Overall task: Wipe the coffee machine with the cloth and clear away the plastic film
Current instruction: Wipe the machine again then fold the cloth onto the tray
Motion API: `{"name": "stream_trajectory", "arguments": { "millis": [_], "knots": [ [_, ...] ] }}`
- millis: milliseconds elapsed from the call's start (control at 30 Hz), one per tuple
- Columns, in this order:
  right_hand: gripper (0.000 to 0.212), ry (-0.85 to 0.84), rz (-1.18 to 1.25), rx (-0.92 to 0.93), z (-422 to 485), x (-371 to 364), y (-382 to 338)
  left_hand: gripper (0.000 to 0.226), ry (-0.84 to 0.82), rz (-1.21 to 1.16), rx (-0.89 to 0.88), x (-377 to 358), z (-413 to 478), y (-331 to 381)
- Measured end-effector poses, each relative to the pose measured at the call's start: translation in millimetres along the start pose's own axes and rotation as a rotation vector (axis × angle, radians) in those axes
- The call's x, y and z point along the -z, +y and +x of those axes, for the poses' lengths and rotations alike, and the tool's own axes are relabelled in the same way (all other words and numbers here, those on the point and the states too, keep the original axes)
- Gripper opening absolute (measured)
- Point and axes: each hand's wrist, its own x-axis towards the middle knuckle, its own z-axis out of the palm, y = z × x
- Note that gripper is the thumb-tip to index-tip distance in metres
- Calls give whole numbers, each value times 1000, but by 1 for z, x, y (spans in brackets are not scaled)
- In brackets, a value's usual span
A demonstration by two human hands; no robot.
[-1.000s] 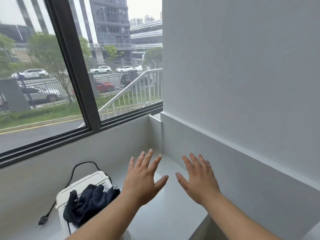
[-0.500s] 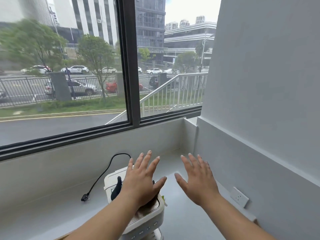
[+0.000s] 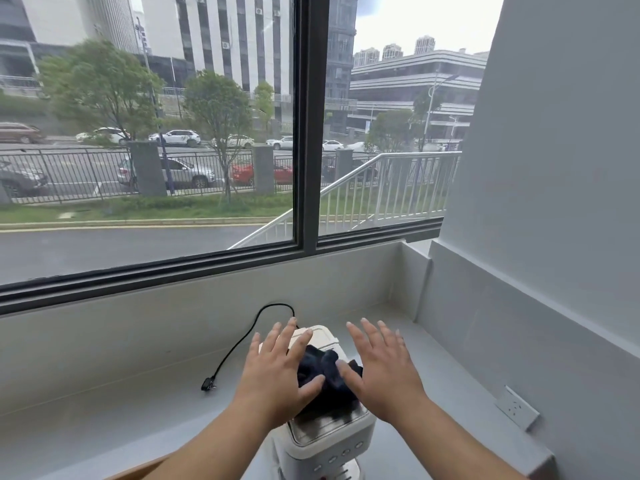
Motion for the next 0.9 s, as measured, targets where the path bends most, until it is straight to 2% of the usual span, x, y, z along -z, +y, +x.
{"name": "stream_trajectory", "arguments": {
  "millis": [233,333,600,800,900],
  "knots": [
    [81,-151,-68,49,-12,-19,-28,87,-122,14,-52,-12,-12,-18],
    [73,-197,-117,33,-16,-19,-36,80,-160,27,-98,-11,-12,-18],
    [53,-148,-153,39,-17,-7,-42,47,-121,22,-99,-6,-10,-22],
    [63,-81,-97,-13,-19,-4,-46,38,-199,68,21,0,-6,-23],
    [56,-74,-90,-72,-19,-1,-44,32,-243,87,25,3,-6,-23]
  ]
}}
